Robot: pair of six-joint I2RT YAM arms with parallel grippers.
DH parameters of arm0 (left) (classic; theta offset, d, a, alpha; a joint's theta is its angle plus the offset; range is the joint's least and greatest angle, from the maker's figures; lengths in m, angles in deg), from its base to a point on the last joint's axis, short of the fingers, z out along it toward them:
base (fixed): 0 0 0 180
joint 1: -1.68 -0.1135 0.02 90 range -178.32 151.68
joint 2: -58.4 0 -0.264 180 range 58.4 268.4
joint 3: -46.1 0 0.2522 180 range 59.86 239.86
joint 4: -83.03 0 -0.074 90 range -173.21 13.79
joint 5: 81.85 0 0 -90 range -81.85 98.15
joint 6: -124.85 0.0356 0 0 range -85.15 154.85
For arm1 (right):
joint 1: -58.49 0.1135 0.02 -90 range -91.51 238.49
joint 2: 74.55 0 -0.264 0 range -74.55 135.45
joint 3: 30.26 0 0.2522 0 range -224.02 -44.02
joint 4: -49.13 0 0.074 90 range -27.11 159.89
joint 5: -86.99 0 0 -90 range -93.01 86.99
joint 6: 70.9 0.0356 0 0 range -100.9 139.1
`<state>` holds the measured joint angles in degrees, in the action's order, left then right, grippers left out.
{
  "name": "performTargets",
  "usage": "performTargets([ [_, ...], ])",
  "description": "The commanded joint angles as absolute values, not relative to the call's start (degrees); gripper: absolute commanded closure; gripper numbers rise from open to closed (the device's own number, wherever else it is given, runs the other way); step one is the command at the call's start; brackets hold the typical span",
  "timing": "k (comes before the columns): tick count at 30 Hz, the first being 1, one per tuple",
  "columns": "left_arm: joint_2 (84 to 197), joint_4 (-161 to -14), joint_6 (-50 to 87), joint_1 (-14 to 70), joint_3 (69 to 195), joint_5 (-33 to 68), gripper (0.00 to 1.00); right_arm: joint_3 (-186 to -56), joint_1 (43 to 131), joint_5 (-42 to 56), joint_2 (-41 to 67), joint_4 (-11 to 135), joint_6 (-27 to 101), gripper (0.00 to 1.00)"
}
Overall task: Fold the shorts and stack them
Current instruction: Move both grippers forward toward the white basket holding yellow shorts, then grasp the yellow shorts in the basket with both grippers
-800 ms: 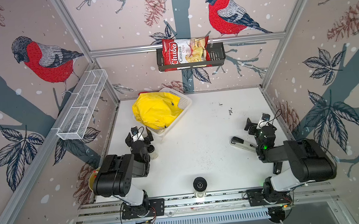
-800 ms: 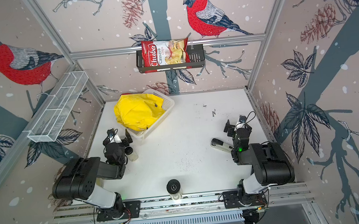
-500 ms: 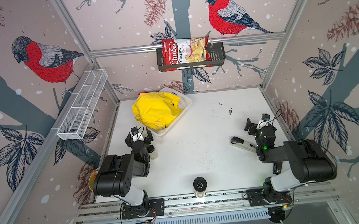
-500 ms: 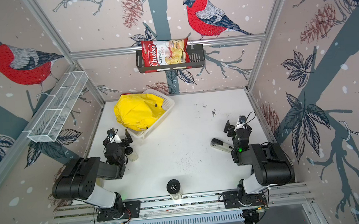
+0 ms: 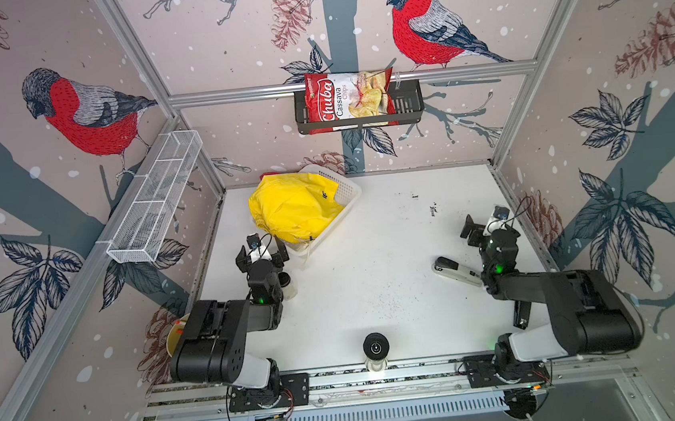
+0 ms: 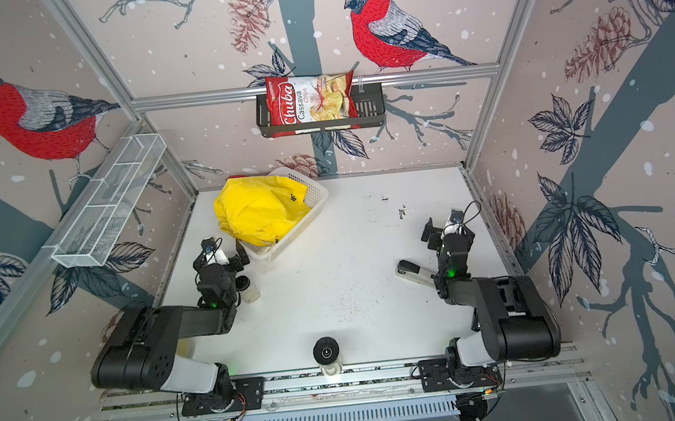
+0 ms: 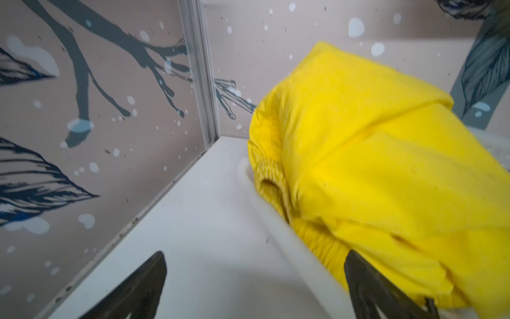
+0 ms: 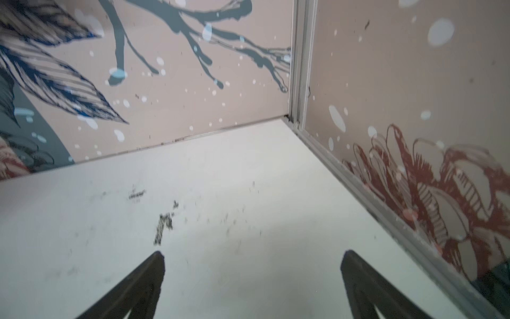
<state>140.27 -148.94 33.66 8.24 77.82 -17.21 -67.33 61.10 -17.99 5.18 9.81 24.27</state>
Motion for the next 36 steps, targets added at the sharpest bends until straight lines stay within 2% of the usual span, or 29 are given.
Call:
performTargets([
  [1, 136.0, -135.7, 28.6, 9.3, 83.1, -33.3, 0.01, -72.9, 62.4, -23.9, 2.2, 24.5, 27.6, 0.00],
  [3, 133.2, -124.4, 18.9, 9.7, 88.6, -43.0, 0.01, -75.4, 65.2, -26.6, 0.7, 28.2, 28.3, 0.00],
  [5, 131.1, -105.4, 5.3, 9.6, 96.5, -50.7, 0.01, -78.2, 70.5, -32.2, 0.3, 32.1, 25.7, 0.01],
  [8, 129.7, -88.2, -7.6, 8.2, 103.7, -54.0, 0.01, -82.2, 75.8, -37.2, 1.3, 37.4, 25.6, 0.00],
  [12, 130.1, -87.9, -7.6, 2.9, 105.2, -40.3, 0.02, -92.3, 76.5, -23.8, 6.7, 49.7, 33.0, 0.01],
  [14, 132.2, -87.1, -7.3, 2.3, 106.9, -37.1, 0.03, -98.8, 76.8, -14.6, 12.2, 53.3, 34.7, 0.01],
  [17, 136.5, -85.2, -4.1, 2.2, 110.6, -32.8, 0.10, -110.8, 78.8, -3.7, 22.1, 59.7, 34.9, 0.01],
  [21, 143.9, -85.3, -1.6, 2.3, 113.8, -25.1, 0.13, -127.3, 84.1, 2.8, 35.3, 67.7, 33.7, 0.02],
  [25, 151.7, -83.8, 1.1, 2.4, 119.6, -12.3, 0.22, -138.0, 88.0, 9.5, 44.2, 70.7, 34.8, 0.05],
  [33, 160.0, -84.5, 1.5, 5.7, 123.2, -7.0, 0.32, -147.3, 89.1, 19.8, 55.0, 69.0, 43.5, 0.07],
  [36, 162.6, -83.5, 2.3, 8.7, 125.5, -5.9, 0.43, -150.3, 89.1, 21.1, 57.9, 69.1, 46.1, 0.11],
])
